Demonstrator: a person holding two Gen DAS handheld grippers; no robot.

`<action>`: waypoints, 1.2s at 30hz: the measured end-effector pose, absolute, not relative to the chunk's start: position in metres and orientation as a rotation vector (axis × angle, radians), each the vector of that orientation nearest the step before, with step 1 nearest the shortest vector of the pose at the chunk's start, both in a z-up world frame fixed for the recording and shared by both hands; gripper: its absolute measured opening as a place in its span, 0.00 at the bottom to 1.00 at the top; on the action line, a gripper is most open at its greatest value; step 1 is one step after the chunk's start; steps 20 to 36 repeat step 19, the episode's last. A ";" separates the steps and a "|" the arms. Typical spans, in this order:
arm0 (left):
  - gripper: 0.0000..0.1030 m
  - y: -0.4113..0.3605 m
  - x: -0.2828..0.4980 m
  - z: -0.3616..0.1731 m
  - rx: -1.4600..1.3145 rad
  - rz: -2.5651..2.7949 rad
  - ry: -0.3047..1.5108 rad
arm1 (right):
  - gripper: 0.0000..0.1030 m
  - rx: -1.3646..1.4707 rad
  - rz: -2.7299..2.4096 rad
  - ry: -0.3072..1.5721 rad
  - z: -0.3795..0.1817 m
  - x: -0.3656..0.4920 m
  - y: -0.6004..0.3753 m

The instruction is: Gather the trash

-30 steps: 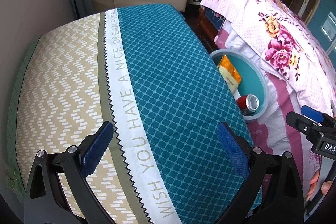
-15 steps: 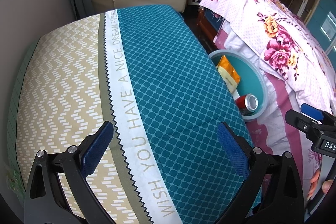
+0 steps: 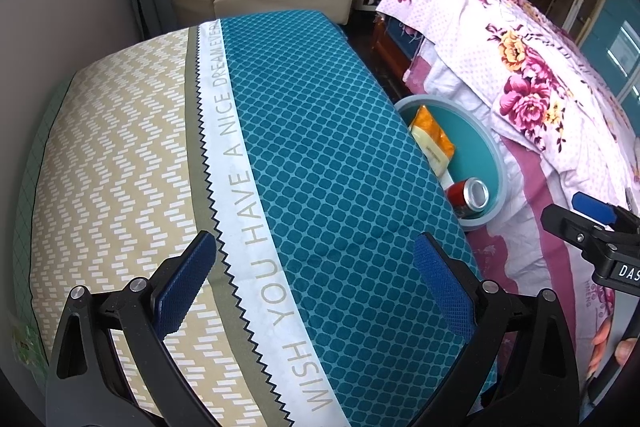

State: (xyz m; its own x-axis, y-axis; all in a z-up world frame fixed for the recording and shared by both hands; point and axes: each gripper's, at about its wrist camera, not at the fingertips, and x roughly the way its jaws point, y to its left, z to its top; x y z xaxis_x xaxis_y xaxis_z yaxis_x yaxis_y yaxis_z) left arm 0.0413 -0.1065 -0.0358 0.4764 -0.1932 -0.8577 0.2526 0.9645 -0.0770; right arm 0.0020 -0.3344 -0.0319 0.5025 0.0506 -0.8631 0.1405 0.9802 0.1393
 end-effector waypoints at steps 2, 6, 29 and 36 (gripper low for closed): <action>0.96 -0.107 0.041 -0.035 0.063 -0.276 1.039 | 0.93 0.201 -0.055 1.045 -0.032 0.002 -0.334; 0.96 -0.107 0.040 -0.035 0.063 -0.279 1.038 | 0.93 0.198 -0.056 1.044 -0.031 0.001 -0.333; 0.96 -0.100 0.043 -0.044 0.053 -0.273 1.068 | 0.93 0.196 -0.066 1.048 -0.032 -0.001 -0.336; 0.96 -0.100 0.043 -0.044 0.053 -0.273 1.068 | 0.93 0.196 -0.066 1.048 -0.032 -0.001 -0.336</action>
